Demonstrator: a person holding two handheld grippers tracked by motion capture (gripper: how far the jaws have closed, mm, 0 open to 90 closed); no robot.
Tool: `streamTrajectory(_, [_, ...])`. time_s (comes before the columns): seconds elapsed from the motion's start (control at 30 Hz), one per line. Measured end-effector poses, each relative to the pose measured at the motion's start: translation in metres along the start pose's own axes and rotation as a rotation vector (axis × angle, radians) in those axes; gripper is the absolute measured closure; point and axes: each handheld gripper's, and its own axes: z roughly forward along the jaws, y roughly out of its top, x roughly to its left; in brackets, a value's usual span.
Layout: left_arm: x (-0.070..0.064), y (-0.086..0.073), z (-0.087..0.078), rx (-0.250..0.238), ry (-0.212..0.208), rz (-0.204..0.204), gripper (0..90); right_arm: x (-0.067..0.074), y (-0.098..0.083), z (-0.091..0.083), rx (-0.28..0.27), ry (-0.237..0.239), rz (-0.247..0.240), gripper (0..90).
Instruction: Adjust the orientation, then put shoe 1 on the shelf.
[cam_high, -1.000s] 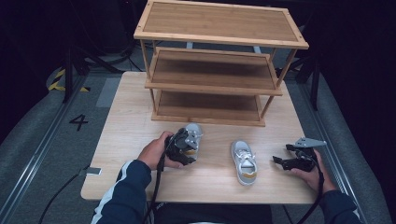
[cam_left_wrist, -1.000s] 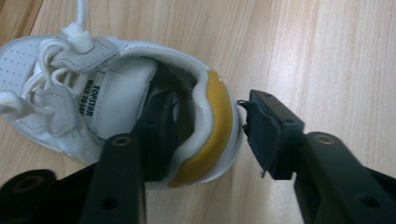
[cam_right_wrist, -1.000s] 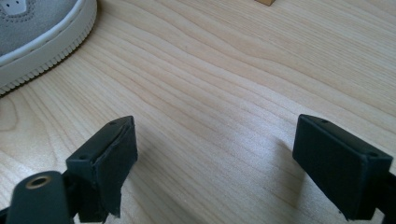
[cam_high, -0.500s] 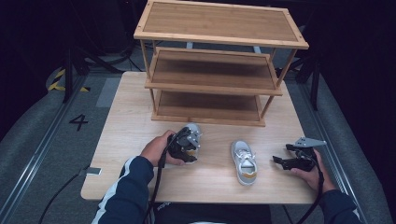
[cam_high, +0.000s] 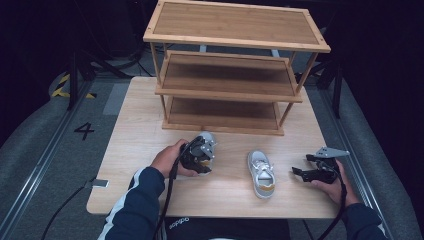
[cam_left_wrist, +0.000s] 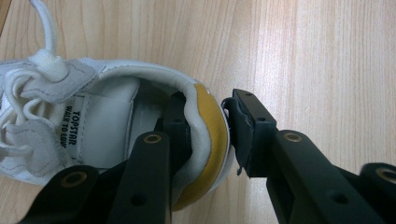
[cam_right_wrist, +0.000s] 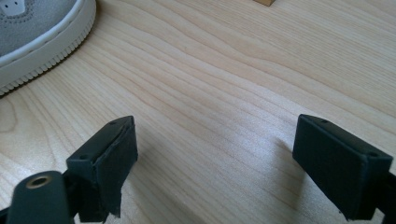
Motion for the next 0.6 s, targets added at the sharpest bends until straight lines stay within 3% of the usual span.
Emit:
streamTrajectory(0.4, [0.002, 0.011, 0.002, 0.013, 0.008, 0.028, 69.4, -0.001, 0.001, 0.001, 0.002, 0.003, 0.001, 14.1])
streamTrajectory(0.6, [0.008, 0.02, -0.006, 0.021, 0.036, 0.036, 69.4, 0.0, 0.001, 0.001, 0.001, 0.0, 0.001, 14.1])
